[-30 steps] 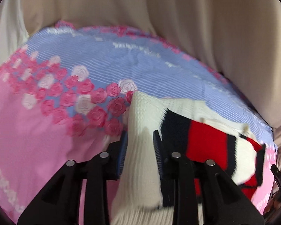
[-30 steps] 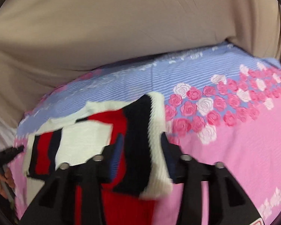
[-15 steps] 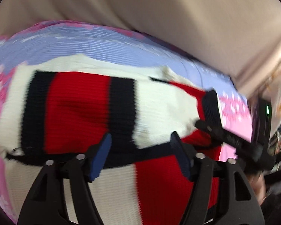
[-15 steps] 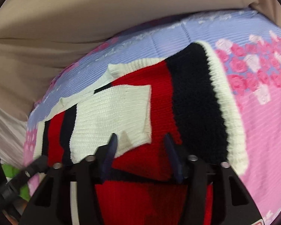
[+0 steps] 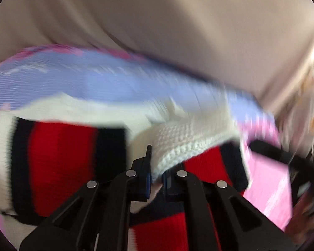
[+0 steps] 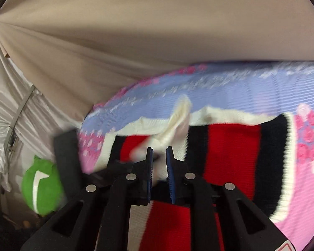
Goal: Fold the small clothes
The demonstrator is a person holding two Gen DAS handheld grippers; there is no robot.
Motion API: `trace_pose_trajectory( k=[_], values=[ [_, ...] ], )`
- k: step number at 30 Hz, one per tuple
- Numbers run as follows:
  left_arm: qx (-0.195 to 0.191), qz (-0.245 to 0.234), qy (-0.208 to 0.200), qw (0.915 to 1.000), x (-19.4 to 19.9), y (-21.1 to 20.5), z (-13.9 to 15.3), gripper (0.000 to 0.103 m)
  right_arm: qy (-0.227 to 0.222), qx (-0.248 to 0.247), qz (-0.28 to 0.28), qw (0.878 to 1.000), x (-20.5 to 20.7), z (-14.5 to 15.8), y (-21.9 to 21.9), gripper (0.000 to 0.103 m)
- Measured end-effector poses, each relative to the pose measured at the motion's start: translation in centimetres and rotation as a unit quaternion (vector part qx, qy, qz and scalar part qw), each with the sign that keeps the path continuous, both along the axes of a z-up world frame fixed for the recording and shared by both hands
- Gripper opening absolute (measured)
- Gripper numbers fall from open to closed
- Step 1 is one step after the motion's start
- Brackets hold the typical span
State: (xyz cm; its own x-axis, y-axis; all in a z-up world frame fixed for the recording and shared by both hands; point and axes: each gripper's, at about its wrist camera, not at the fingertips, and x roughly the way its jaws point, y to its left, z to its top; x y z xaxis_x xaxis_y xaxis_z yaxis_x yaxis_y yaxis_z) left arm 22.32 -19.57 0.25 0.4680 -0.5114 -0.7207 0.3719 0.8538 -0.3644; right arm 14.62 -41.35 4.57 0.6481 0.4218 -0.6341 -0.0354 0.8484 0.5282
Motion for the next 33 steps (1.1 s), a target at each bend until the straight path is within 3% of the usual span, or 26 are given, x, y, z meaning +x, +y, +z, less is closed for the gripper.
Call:
trace_pose_trajectory(
  k=[3, 7, 12, 13, 14, 15, 16, 18, 20, 23, 25, 27, 28, 31, 33],
  values=[
    [-0.037, 0.054, -0.025, 0.9975, 0.9, 5.8, 4.4, 0.006, 0.001, -0.098, -0.008, 0.995, -0.8, -0.9, 1.3, 0.032],
    [-0.063, 0.102, -0.049, 0.9916, 1.4, 11.3, 9.1, 0.006, 0.026, -0.209, 0.077, 0.975, 1.5, -4.6, 8.4, 0.032],
    [-0.086, 0.113, -0.066, 0.9876, 1.2, 13.8, 12.0, 0.007, 0.017, -0.278, 0.169, 0.946, 5.9, -8.4, 18.4, 0.047],
    [-0.089, 0.109, -0.067, 0.9877, 1.1, 13.8, 12.1, 0.007, 0.027, -0.283, 0.172, 0.943, 7.0, -9.3, 19.4, 0.046],
    [-0.093, 0.106, -0.065, 0.9879, 1.1, 13.6, 12.3, 0.007, 0.037, -0.282, 0.170, 0.944, 8.0, -10.0, 20.0, 0.037],
    [-0.101, 0.103, -0.063, 0.9876, 1.0, 13.7, 12.3, 0.007, 0.037, -0.281, 0.155, 0.947, 8.6, -10.1, 20.3, 0.016],
    [-0.109, 0.098, -0.061, 0.9873, 0.9, 13.9, 12.4, 0.007, 0.042, -0.252, 0.157, 0.954, 9.0, -9.6, 20.4, 0.009],
    [-0.118, 0.086, -0.062, 0.9872, 0.6, 13.7, 12.6, 0.007, 0.033, -0.172, 0.163, 0.971, 8.6, -7.9, 20.6, 0.008],
    [-0.122, 0.073, -0.065, 0.9878, 0.2, 12.7, 12.6, 0.007, 0.030, -0.149, 0.186, 0.971, 8.1, -7.8, 21.8, 0.008],
    [-0.118, 0.052, -0.048, 0.9905, 0.2, 10.3, 11.6, 0.007, 0.084, -0.124, 0.193, 0.970, 8.2, -10.4, 22.1, 0.013],
    [-0.111, 0.036, -0.037, 0.9924, 0.0, 8.4, 10.6, 0.007, 0.081, -0.045, 0.141, 0.986, 6.4, -9.5, 18.7, 0.017],
    [-0.104, 0.017, -0.020, 0.9942, -0.3, 6.1, 9.0, 0.007, 0.062, 0.027, 0.076, 0.995, 2.9, -8.4, 13.5, 0.034],
    [-0.102, 0.008, -0.012, 0.9947, -0.5, 4.8, 8.1, 0.007, 0.051, 0.046, 0.048, 0.996, 1.0, -8.0, 11.2, 0.035],
    [-0.069, -0.025, 0.013, 0.9972, -1.3, 0.6, 4.8, 0.013, 0.049, 0.059, -0.048, 0.996, -4.9, -7.6, 4.0, 0.035],
    [-0.018, -0.044, 0.049, 0.9977, -2.6, -1.9, 0.5, 0.026, 0.062, 0.044, -0.085, 0.994, -7.9, -7.6, 0.9, 0.035]
  ],
)
